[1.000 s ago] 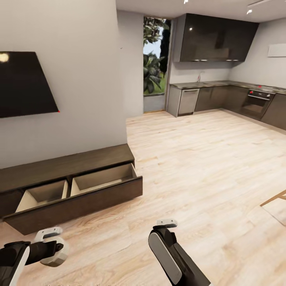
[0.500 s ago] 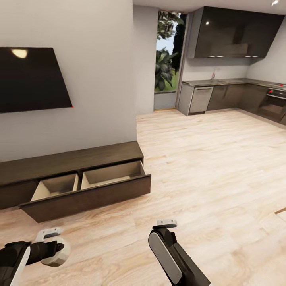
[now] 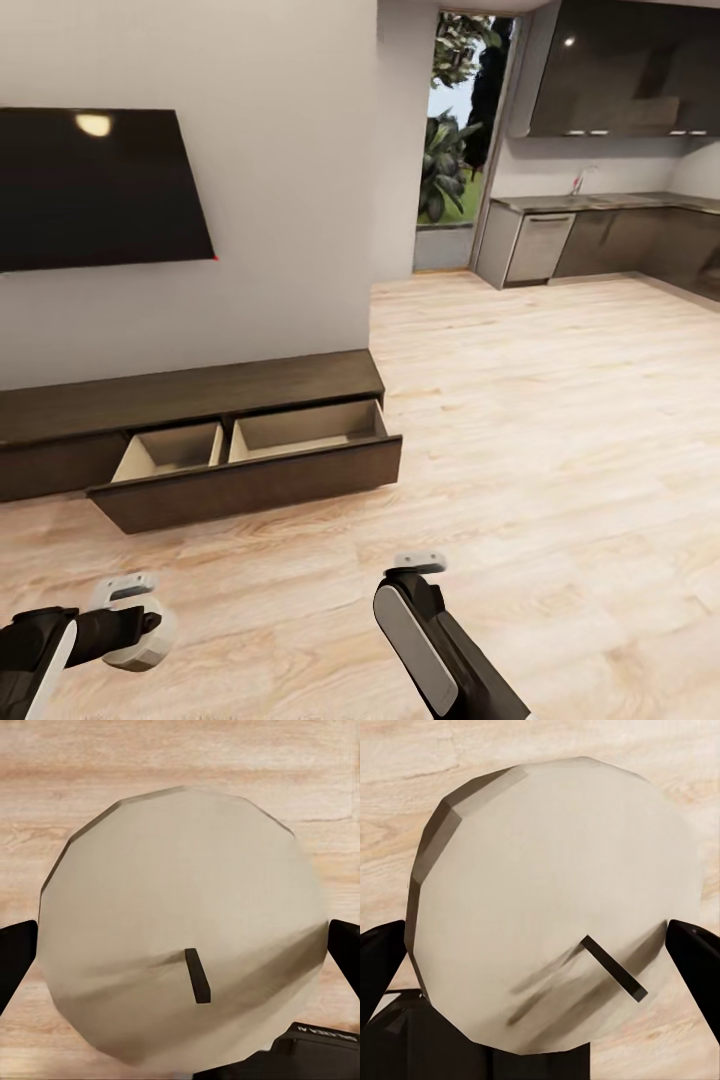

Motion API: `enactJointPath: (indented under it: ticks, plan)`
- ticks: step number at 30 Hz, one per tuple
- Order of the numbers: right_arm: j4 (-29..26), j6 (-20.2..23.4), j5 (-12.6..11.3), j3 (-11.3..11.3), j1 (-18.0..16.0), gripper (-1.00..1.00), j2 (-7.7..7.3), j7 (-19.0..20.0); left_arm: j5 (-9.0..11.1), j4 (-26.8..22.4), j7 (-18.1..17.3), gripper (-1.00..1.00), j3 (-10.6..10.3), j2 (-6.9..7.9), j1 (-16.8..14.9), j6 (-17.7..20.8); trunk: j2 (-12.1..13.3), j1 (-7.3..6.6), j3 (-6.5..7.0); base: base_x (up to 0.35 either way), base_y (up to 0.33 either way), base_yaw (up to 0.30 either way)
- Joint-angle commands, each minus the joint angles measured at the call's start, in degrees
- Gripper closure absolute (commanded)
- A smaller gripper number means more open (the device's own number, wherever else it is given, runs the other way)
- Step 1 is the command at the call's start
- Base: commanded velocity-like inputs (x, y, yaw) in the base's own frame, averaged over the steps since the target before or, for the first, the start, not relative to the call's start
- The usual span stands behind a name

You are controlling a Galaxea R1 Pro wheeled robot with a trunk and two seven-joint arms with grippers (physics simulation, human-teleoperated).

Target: Place each of the two pumpkins and all three candles from the living room inside a cabinet in the living room (use any cabinet), then make sure every cabinet is closed, and position the cauldron so it is next to a table in the living room.

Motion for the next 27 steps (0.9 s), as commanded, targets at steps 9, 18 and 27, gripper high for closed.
enactJointPath:
  ticks: [9, 18, 27]
  plan:
    - [0.0, 0.1, 0.0, 0.0, 0.0, 1.0, 0.0, 0.0, 0.1, 0.0, 0.0, 1.0, -0.1, -0.09, 0.0, 0.0, 0.0, 0.0, -0.67, 0.004, -0.001, 0.182]
    - [-0.4, 0.0, 0.1, 0.1, 0.0, 1.0, 0.0, 0.0, 0.0, 0.0, 0.0, 1.0, -0.1, -0.09, 0.0, -0.3, 0.0, 0.0, -1.24, 0.168, -0.046, 0.152]
    - [-0.5, -0.1, 0.2, 0.3, 0.1, 1.0, 0.0, -0.1, 0.0, 0.0, -0.1, 1.0, -0.1, -0.09, 0.0, -0.6, 0.0, 0.0, -1.27, 0.323, -0.002, 0.018]
